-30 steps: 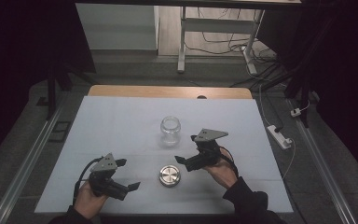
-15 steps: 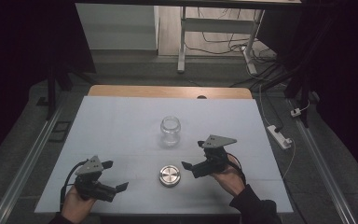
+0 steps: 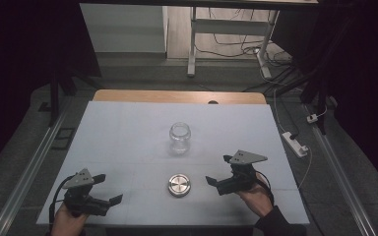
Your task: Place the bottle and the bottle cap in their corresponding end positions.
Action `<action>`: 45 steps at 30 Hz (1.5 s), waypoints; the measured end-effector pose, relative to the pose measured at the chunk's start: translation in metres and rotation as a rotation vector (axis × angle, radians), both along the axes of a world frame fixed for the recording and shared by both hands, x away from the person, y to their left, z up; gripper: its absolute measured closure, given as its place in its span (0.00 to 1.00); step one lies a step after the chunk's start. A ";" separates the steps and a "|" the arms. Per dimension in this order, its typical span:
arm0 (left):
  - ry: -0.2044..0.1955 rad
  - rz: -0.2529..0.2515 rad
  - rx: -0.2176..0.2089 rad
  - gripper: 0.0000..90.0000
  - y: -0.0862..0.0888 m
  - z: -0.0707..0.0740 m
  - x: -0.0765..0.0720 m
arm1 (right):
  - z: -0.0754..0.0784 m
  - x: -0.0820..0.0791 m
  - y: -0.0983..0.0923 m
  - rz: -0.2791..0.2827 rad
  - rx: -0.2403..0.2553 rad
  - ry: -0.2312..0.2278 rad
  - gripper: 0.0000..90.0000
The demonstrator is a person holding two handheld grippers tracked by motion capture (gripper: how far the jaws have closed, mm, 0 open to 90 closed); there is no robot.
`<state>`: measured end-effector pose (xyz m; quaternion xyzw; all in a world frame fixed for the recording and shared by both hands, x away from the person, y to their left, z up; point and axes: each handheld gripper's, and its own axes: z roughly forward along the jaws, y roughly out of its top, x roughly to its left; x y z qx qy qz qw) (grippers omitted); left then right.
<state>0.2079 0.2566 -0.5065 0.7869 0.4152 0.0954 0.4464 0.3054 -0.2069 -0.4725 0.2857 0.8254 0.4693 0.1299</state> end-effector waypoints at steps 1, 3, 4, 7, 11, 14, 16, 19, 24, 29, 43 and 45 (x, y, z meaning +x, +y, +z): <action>0.002 0.006 -0.003 0.00 0.002 0.000 -0.001 | 0.000 -0.001 -0.003 -0.007 -0.001 -0.004 0.00; 0.008 0.017 -0.010 0.00 0.006 -0.001 -0.004 | 0.001 -0.004 -0.008 -0.021 -0.005 -0.009 0.00; 0.009 0.022 -0.011 0.00 0.008 -0.002 -0.005 | 0.000 -0.005 -0.011 -0.028 -0.005 -0.009 0.00; 0.012 0.039 -0.015 0.00 0.012 -0.003 -0.008 | 0.000 -0.009 -0.019 -0.050 -0.001 -0.011 0.00; 0.019 0.058 -0.023 0.00 0.018 -0.005 -0.012 | 0.000 -0.014 -0.032 -0.085 -0.003 -0.015 0.00; 0.021 0.072 -0.024 0.00 0.021 -0.007 -0.015 | -0.001 -0.018 -0.043 -0.111 -0.001 -0.012 0.00; 0.020 0.077 -0.021 0.00 0.022 -0.008 -0.016 | -0.002 -0.020 -0.050 -0.128 0.003 -0.007 0.00; 0.024 0.086 -0.013 0.00 0.024 -0.009 -0.018 | -0.003 -0.024 -0.059 -0.155 -0.005 0.000 0.00; 0.027 0.102 -0.003 0.00 0.026 -0.010 -0.022 | -0.007 -0.032 -0.075 -0.198 -0.008 0.004 0.00; 0.034 0.115 0.005 0.00 0.028 -0.013 -0.024 | -0.014 -0.039 -0.088 -0.236 -0.031 0.022 0.00; 0.055 0.144 0.030 0.00 0.030 -0.015 -0.029 | -0.020 -0.057 -0.111 -0.319 -0.046 0.057 0.00; 0.060 0.144 0.043 0.00 0.030 -0.015 -0.029 | -0.020 -0.059 -0.112 -0.318 -0.048 0.066 0.00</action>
